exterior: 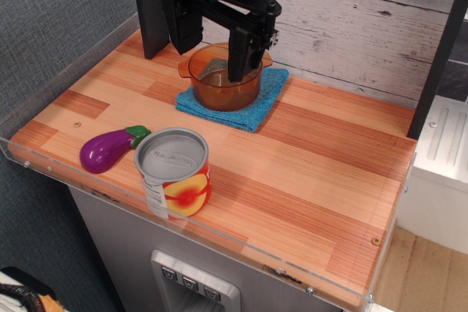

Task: Place the eggplant to the right of the pot on the towel

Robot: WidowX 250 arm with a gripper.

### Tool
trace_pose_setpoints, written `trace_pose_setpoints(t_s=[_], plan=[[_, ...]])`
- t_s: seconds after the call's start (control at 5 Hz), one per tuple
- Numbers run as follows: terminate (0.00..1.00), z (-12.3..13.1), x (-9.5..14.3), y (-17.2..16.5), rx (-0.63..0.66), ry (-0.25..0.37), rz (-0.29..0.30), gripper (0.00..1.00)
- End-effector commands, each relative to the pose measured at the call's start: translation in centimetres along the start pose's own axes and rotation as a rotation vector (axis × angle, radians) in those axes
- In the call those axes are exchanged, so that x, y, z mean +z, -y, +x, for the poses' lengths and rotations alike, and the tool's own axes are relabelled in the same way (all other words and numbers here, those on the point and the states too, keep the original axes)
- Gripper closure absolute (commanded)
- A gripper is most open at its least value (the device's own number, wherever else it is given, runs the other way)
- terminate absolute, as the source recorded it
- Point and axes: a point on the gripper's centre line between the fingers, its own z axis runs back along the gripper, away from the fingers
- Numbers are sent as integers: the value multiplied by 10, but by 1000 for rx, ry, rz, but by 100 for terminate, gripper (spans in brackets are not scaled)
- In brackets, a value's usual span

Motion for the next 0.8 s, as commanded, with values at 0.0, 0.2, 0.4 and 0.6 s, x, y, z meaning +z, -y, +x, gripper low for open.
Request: trace_pose_setpoints(t_s=[0.0, 0.2, 0.4, 0.6], plan=[[0, 0, 0, 0, 0, 0, 0, 0], [0, -8, 1, -13, -14, 4, 25, 0], [0, -21, 0, -42, 26, 6, 47, 0], [0, -31, -8, -76, 19, 4, 79, 0]])
